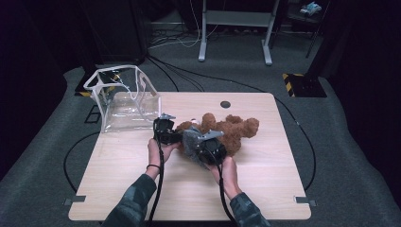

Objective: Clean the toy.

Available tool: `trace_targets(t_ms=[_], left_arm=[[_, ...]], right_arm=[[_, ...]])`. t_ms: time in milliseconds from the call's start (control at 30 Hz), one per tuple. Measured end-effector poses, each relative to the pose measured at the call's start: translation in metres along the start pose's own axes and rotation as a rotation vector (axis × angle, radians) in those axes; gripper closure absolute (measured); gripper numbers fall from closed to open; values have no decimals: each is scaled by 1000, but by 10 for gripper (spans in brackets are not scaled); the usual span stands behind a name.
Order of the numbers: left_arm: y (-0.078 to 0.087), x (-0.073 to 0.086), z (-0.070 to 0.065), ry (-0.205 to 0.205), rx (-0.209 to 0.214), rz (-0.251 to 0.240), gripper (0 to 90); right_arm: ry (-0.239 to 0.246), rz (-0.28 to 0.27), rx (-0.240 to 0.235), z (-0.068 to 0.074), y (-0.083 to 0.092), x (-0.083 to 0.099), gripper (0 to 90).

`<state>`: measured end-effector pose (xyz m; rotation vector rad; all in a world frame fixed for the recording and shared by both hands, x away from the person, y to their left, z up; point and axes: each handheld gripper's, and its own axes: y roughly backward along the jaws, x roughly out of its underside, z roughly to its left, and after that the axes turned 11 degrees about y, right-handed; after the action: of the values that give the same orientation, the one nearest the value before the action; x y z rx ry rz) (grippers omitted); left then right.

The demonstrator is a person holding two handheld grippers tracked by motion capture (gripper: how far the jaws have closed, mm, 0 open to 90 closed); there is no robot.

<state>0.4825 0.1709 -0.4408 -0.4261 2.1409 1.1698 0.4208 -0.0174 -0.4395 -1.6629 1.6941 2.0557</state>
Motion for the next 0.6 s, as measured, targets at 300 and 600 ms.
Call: trace_targets(t_ms=[300,600], left_arm=[[-1,-4,4,-7,-2,9,699],[-3,-4,4,-1,-2,12,699]], right_arm=[[-162,5,100,-35,5,1,731],[-120,-21,68,-28,18,9,728]])
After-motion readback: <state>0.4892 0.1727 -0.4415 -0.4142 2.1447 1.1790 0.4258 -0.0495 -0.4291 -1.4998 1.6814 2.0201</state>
